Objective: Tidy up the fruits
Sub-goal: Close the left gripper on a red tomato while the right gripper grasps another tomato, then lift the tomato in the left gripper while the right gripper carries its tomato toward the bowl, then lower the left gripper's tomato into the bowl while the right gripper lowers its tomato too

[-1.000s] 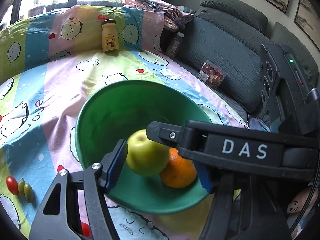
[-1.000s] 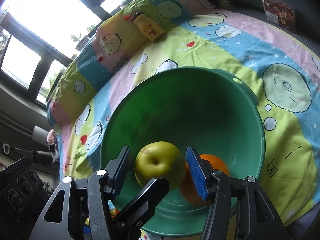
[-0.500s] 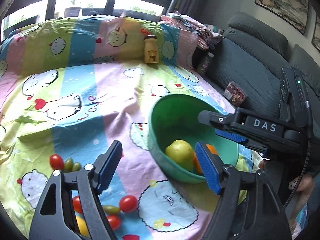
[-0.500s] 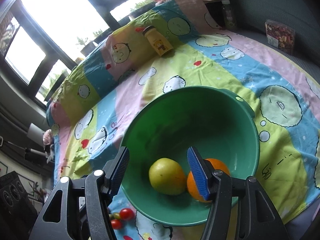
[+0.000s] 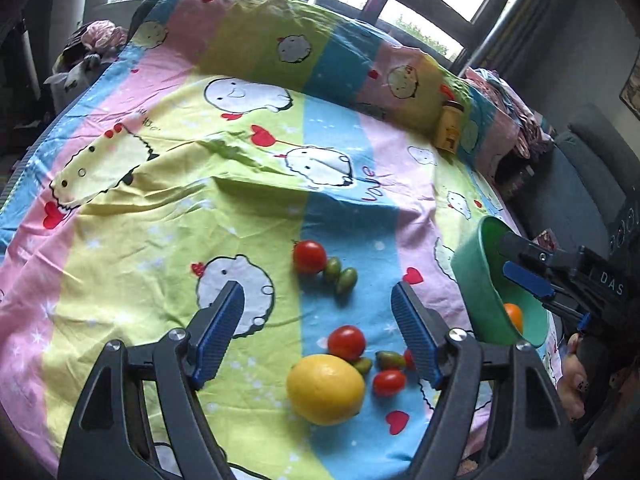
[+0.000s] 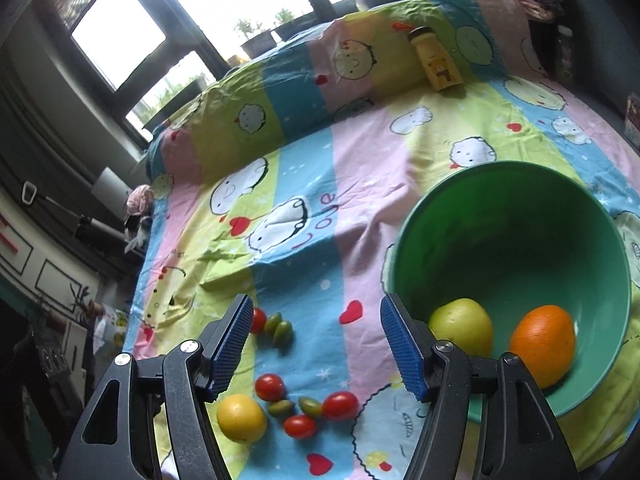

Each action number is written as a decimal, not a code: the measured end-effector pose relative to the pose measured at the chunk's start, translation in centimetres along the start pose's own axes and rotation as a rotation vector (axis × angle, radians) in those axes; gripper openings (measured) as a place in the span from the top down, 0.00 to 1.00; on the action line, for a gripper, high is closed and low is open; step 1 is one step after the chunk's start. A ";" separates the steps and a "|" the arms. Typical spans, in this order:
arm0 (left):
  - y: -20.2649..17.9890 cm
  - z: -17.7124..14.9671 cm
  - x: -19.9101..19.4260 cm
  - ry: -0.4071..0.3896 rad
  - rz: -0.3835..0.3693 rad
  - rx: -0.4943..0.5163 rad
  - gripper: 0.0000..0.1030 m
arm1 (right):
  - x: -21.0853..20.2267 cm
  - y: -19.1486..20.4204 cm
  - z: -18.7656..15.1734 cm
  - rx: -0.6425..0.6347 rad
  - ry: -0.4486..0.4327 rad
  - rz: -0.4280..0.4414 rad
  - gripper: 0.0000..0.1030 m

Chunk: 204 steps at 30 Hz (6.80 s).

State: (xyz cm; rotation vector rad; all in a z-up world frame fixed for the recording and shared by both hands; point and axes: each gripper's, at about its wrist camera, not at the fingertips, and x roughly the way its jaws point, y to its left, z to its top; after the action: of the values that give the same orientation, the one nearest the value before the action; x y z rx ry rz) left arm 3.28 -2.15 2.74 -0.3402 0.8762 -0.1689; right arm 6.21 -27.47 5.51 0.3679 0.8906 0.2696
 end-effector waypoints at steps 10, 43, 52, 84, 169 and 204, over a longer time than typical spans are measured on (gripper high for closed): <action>2.4 -0.4 2.3 0.068 -0.027 -0.044 0.28 | 5.2 3.2 -1.5 -0.066 0.152 0.046 0.35; 0.8 3.6 11.3 0.249 -0.030 -0.026 0.57 | 10.7 5.2 -5.7 -0.201 0.385 0.026 0.66; 0.6 3.5 11.6 0.234 -0.046 -0.027 0.68 | 11.1 5.1 -5.7 -0.198 0.381 0.025 0.68; 1.0 1.8 7.7 0.182 -0.030 -0.043 0.69 | 10.1 1.7 -3.6 -0.090 0.274 -0.122 0.68; -14.0 2.0 5.4 0.088 -0.318 0.234 0.69 | -3.7 -8.7 0.1 0.252 -0.170 -0.072 0.67; -21.7 -0.3 9.7 0.191 -0.391 0.365 0.69 | -5.5 -15.9 -0.7 0.460 -0.209 -0.212 0.67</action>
State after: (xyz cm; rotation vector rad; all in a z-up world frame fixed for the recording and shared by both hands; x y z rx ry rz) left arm 9.01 -25.19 3.29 -0.1504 0.9389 -0.7239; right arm 3.56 -43.81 2.33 0.7083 0.7726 -0.1732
